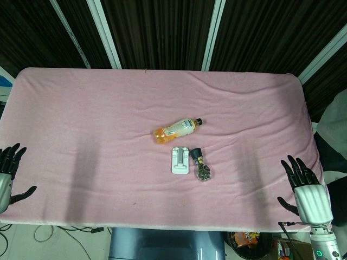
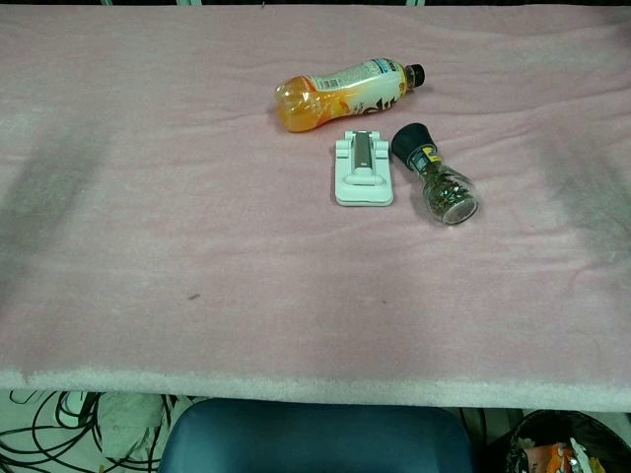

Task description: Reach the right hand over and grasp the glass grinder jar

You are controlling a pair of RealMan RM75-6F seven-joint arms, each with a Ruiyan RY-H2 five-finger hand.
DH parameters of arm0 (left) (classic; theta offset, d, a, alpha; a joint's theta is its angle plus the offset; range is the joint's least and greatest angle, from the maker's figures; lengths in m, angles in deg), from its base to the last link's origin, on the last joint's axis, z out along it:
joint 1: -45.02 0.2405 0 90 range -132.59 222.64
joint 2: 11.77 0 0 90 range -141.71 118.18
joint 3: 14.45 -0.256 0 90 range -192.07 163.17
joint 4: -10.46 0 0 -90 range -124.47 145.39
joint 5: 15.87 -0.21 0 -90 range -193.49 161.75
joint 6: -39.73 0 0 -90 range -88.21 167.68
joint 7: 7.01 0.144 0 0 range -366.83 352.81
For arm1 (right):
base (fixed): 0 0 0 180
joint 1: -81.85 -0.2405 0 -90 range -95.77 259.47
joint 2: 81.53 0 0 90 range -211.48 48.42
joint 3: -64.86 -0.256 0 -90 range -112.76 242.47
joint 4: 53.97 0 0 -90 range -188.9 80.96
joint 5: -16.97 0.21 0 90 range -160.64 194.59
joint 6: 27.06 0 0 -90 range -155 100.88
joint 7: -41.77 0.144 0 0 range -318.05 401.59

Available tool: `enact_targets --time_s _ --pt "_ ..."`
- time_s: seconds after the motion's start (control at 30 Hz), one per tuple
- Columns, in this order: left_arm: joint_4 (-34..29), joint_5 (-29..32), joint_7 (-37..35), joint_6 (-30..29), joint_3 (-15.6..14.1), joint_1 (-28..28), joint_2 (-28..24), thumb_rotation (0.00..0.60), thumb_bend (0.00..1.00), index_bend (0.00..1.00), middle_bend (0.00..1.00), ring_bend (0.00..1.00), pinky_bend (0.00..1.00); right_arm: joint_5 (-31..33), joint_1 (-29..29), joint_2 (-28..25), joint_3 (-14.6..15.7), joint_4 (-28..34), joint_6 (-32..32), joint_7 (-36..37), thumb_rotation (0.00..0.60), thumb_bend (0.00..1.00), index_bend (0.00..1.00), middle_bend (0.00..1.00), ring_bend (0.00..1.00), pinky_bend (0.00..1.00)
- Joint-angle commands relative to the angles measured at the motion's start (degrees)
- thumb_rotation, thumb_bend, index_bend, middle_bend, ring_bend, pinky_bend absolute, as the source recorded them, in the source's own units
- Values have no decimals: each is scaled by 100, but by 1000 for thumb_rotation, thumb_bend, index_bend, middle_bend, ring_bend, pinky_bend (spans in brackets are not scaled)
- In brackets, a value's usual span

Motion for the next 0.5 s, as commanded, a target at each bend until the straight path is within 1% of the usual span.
enact_targets --time_s 0.03,0.5 --pt "3 0 3 2 -2 0 0 600 0 0 0 0 0 2 0 1 -4 0 4 -1 600 66 0 0 5 228" --pt "-2 30 -19 -36 7 32 -18 600 0 0 0 0 0 -4 -24 0 -15 120 81 1 600 65 0 0 5 228"
